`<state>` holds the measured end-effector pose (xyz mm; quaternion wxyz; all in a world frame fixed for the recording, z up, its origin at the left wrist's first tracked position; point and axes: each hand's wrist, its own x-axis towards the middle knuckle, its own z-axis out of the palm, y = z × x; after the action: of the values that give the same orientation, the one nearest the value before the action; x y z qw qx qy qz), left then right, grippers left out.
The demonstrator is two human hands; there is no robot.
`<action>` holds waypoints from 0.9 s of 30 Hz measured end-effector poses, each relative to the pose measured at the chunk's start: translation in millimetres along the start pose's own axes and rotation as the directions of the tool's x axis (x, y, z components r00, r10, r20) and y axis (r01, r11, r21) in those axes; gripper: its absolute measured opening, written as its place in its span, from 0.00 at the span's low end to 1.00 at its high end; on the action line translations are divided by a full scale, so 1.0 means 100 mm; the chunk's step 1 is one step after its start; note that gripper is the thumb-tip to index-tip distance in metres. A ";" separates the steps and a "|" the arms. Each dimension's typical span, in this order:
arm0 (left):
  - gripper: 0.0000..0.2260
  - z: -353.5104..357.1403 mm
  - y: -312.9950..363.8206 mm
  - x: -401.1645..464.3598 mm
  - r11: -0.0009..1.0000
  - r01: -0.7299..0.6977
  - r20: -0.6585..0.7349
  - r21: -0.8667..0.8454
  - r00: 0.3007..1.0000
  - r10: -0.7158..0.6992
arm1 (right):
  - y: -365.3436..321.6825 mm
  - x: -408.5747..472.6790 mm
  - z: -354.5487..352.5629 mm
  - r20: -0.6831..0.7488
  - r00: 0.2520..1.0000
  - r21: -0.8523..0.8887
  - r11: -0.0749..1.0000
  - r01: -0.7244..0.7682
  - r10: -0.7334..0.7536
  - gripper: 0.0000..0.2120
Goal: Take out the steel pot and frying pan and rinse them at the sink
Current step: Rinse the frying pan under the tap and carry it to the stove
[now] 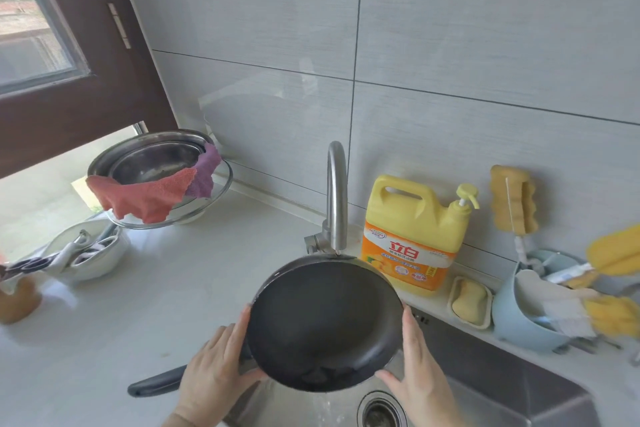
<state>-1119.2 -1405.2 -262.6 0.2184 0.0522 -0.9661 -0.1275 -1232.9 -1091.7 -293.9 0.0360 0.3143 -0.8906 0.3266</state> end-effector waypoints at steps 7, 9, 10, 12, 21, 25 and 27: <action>0.47 -0.02 0.15 0.03 0.995 -0.081 -0.018 0.049 0.996 0.082 | 0.03 -0.15 -0.11 -0.052 0.999 -0.016 1.000 -0.010 0.009 0.74; 0.45 -0.02 0.30 0.08 0.993 -0.097 0.003 0.062 0.995 0.097 | 0.08 -0.24 -0.22 -0.094 0.996 -0.030 1.000 -0.003 0.000 0.75; 0.45 -0.01 0.37 0.10 0.992 -0.115 0.004 0.058 0.993 0.115 | 0.11 -0.29 -0.29 -0.113 0.994 -0.029 1.000 -0.004 0.001 0.76; 0.43 0.03 0.53 0.15 0.986 -0.161 -0.010 0.032 0.987 0.161 | 0.17 -0.40 -0.42 -0.151 0.988 -0.016 1.000 -0.019 0.016 0.76; 0.43 0.00 1.08 0.36 0.939 -0.344 -0.126 0.019 0.931 0.344 | 0.19 -0.74 -0.94 -0.438 0.884 0.006 0.984 -0.177 0.161 0.49; 0.42 -0.01 1.19 0.40 0.926 -0.376 -0.150 0.038 0.914 0.377 | 0.20 -0.81 -1.09 -0.449 0.887 -0.035 0.990 -0.135 0.106 0.46; 0.42 -0.01 1.22 0.42 0.922 -0.385 -0.159 0.043 0.908 0.387 | 0.16 -0.82 -1.13 -0.452 0.886 -0.019 0.992 -0.123 0.101 0.46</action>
<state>-1161.5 -1295.1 -211.7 0.3179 -0.1284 -0.9366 -0.0720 -1193.0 -970.1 -236.9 0.2294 0.1773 -0.8823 0.3709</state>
